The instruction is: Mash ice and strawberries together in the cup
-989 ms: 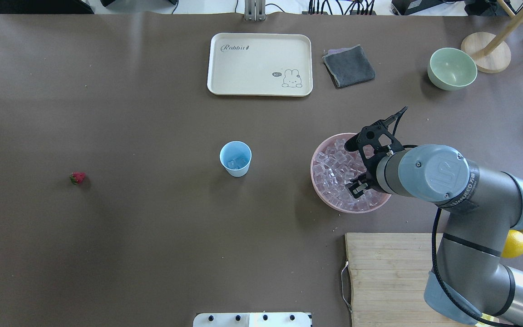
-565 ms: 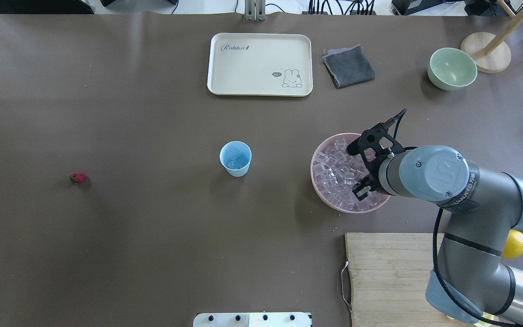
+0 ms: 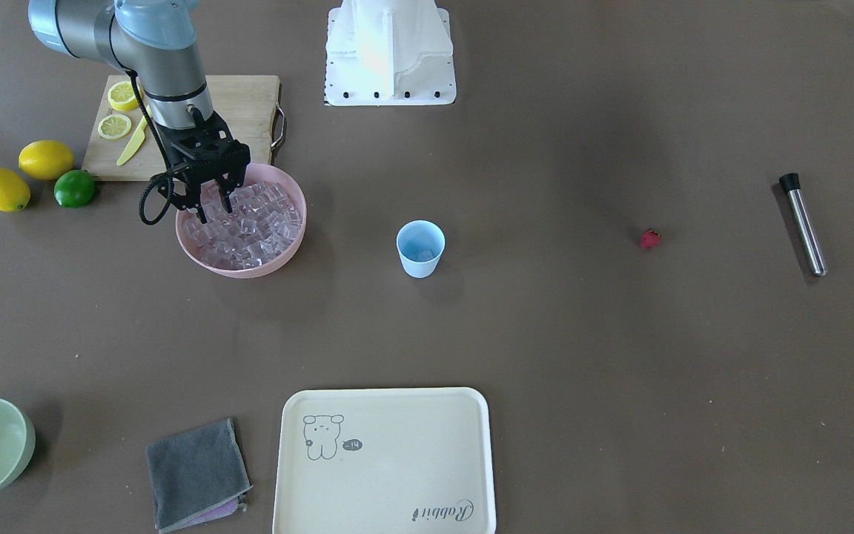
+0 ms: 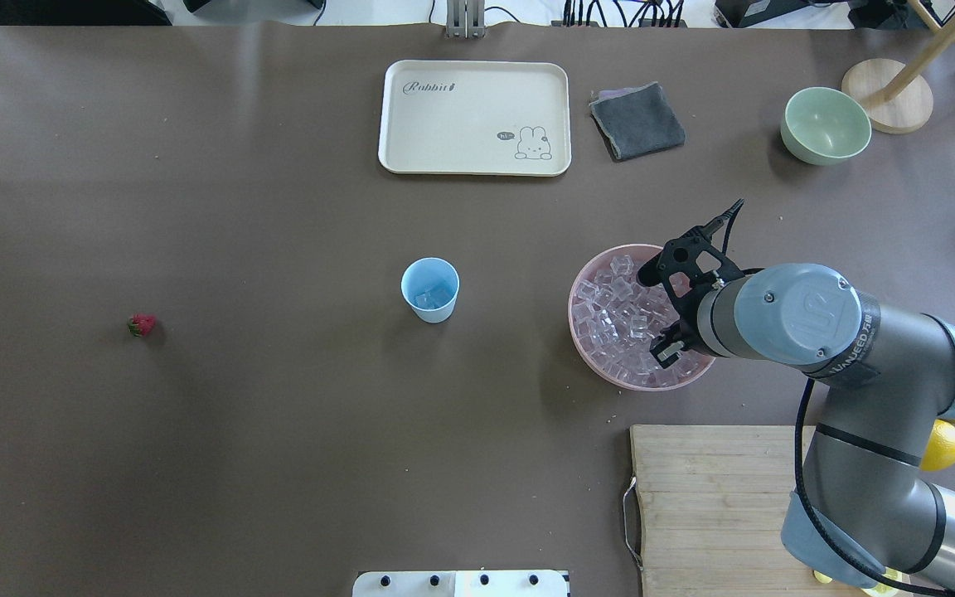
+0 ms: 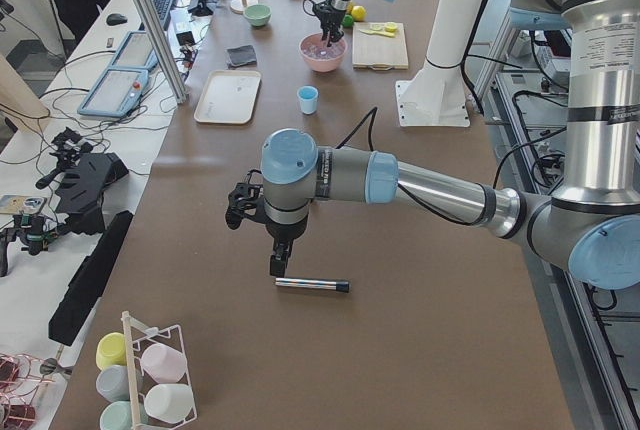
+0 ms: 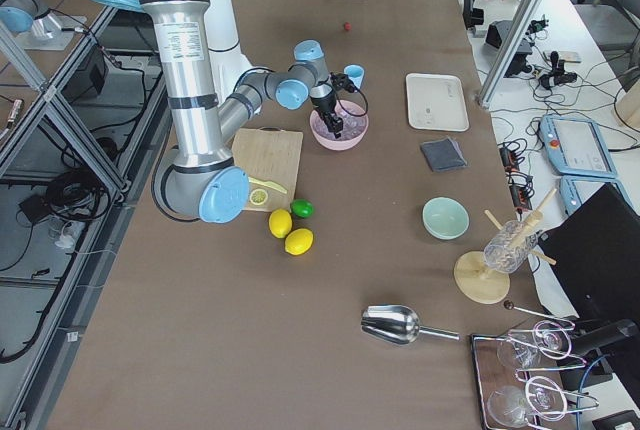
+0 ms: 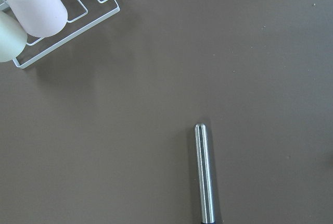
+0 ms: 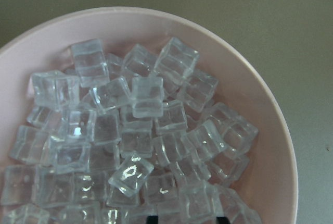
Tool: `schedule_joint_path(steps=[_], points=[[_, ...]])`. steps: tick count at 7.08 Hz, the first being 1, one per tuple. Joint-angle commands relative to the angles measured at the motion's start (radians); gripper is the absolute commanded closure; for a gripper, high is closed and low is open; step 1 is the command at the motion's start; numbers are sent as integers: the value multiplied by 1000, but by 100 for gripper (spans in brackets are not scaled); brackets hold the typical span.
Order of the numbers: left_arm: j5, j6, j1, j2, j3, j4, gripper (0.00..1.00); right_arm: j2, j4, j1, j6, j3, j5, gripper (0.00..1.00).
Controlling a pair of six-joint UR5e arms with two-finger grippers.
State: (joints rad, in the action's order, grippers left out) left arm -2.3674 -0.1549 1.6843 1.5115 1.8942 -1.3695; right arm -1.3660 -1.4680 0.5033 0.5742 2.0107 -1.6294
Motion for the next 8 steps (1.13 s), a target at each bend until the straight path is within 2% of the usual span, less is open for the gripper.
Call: schedule_joint_path(steps=[1, 3, 5, 7, 8], points=[[-1, 0, 0, 1, 2, 1, 1, -1, 0, 0, 1, -4, -1, 59], [1, 0, 0, 6, 0, 1, 1, 7, -3, 0, 3, 0, -3, 77], [1, 0, 0, 6, 2, 1, 1, 16, -14, 21, 4, 2, -32, 78], [-1, 0, 0, 7, 2, 1, 1, 51, -26, 84, 28, 19, -116, 76], [1, 0, 0, 9, 0, 1, 1, 97, -94, 71, 88, 13, -116, 69]])
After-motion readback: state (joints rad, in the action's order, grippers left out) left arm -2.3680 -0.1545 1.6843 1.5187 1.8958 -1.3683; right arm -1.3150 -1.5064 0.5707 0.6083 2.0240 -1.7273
